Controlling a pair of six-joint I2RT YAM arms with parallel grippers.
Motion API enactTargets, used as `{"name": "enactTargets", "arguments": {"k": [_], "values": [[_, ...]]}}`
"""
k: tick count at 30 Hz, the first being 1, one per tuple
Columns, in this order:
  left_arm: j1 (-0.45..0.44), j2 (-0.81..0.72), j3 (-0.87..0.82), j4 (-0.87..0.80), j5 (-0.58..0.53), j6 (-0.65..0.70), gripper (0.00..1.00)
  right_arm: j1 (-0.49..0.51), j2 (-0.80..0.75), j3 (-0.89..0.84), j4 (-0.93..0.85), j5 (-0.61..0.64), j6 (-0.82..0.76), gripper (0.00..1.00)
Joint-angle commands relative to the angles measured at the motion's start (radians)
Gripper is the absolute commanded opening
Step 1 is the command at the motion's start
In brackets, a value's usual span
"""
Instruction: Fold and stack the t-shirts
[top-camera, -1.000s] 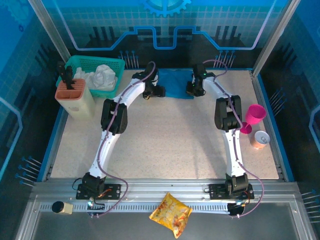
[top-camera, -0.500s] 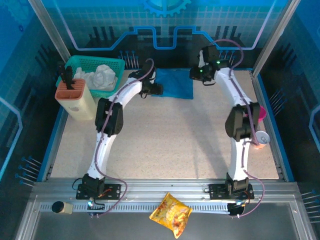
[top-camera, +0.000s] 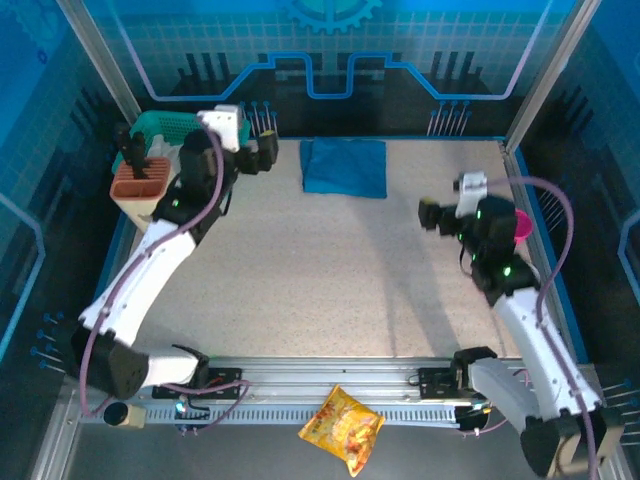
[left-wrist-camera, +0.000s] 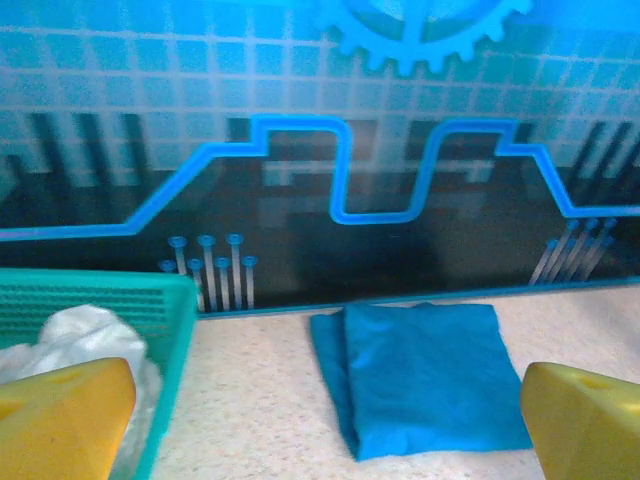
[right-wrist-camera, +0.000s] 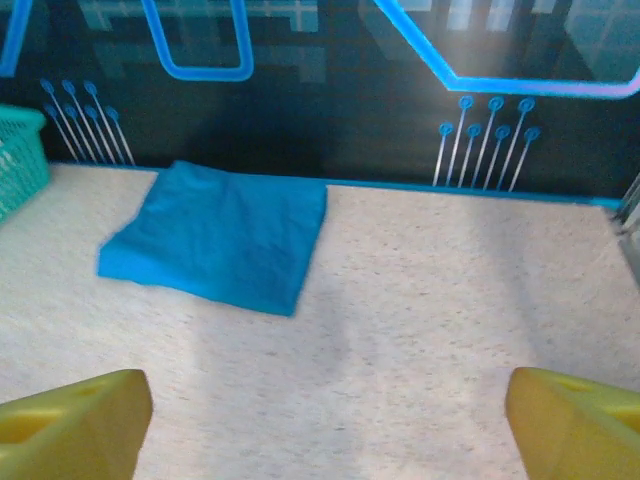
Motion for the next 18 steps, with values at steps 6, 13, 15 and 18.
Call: {"name": "enactTargets", "arguments": {"k": [6, 13, 15, 18], "values": [[0.096, -0.133, -0.692, 0.620, -0.085, 0.119, 0.99, -0.046, -0.005, -0.380, 0.506, 0.049, -0.089, 0.99], [0.130, -0.040, -0.798, 0.654, -0.173, 0.132, 0.99, -0.051, 0.367, -0.465, 0.953, 0.078, -0.062, 0.98], [0.135, -0.016, -0.815, 0.664, -0.158, 0.127, 0.99, -0.046, 0.474, -0.489, 1.128, 0.072, -0.052, 0.98], [0.157, 0.055, -0.884, 0.829, -0.090, 0.126, 0.99, -0.041, 0.610, -0.499, 1.273, 0.062, -0.067, 0.98]]}}
